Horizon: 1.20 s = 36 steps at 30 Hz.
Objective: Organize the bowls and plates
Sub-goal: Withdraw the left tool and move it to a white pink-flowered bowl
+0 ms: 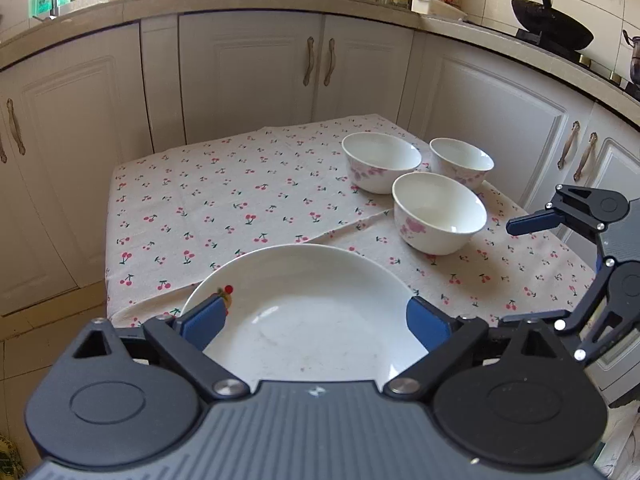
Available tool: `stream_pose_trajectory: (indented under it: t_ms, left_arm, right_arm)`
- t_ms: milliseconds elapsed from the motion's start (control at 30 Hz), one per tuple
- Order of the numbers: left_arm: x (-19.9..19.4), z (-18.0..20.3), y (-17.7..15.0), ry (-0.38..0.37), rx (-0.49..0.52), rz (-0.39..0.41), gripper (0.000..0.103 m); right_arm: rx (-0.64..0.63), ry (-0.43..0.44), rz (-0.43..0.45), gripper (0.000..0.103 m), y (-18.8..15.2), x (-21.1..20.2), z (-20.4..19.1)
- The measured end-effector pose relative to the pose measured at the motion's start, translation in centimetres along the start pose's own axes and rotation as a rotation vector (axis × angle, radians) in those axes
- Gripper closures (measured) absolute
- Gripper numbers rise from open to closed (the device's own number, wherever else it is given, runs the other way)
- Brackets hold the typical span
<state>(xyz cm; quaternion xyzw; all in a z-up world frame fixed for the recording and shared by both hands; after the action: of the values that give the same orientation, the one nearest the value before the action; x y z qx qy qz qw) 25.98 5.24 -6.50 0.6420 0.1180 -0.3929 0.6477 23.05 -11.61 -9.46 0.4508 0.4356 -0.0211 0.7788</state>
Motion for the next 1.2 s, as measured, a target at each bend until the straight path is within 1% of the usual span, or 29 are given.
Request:
stream_pose_trajectory:
  t_ms: [67,133,200,267,333,467,733,833,933,1000,1200]
  left_arm:
    - [-0.1,1.1,0.0,-0.011,0.008,0.015,0.005]
    - [0.4,2.2,0.1,-0.020,0.032,-0.002,0.005]
    - [0.8,3.2,0.3,-0.030,0.054,-0.007,0.005]
    - [1.1,4.3,0.6,-0.057,0.080,-0.012,0.005]
    - [1.4,5.2,1.2,-0.082,0.100,-0.013,0.004]
    - [2.8,6.8,2.3,-0.115,0.129,-0.045,0.004]
    - [6.8,8.2,4.5,-0.078,0.181,-0.087,0.004]
    - [7.9,8.8,5.4,-0.079,0.208,-0.100,0.004]
    - [9.0,9.5,6.1,-0.080,0.238,-0.110,0.004]
    - [9.8,9.8,6.4,-0.074,0.249,-0.118,0.004]
    - [12.3,9.9,7.0,-0.077,0.229,-0.155,0.005]
  right_arm:
    - [0.042,-0.067,0.006,0.000,-0.5,-0.4,1.0]
    - [0.068,-0.152,0.014,0.000,-0.9,-0.7,2.1]
    - [0.112,-0.183,0.028,0.000,-1.3,-1.1,3.0]
    - [0.151,-0.212,0.046,0.000,-1.5,-1.2,3.7]
    - [0.172,-0.214,0.050,0.000,-1.8,-1.2,4.2]
    - [0.186,-0.234,0.042,0.000,-2.3,-0.6,4.8]
    - [0.220,-0.235,0.043,0.000,-3.1,0.9,6.2]
    - [0.235,-0.217,0.050,0.000,-3.3,1.4,6.6]
    - [0.225,-0.227,0.052,0.000,-3.4,1.8,6.8]
    - [0.222,-0.219,0.054,0.000,-3.3,2.1,6.9]
    - [0.216,-0.207,0.069,0.000,-3.1,2.9,7.3]
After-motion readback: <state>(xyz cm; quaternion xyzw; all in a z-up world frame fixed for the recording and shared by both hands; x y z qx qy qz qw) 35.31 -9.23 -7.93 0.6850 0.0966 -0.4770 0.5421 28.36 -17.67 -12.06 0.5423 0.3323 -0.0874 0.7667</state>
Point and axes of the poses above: each gripper's, at about its wrist camera, not at the fingertips, and x roughly the way its jaws point, z to its right, y to its top, the point moved 9 cm from there along x, roughly the way its jaws point, and after that the axes turned 6 degrees about -x, right-handed, at the moved point
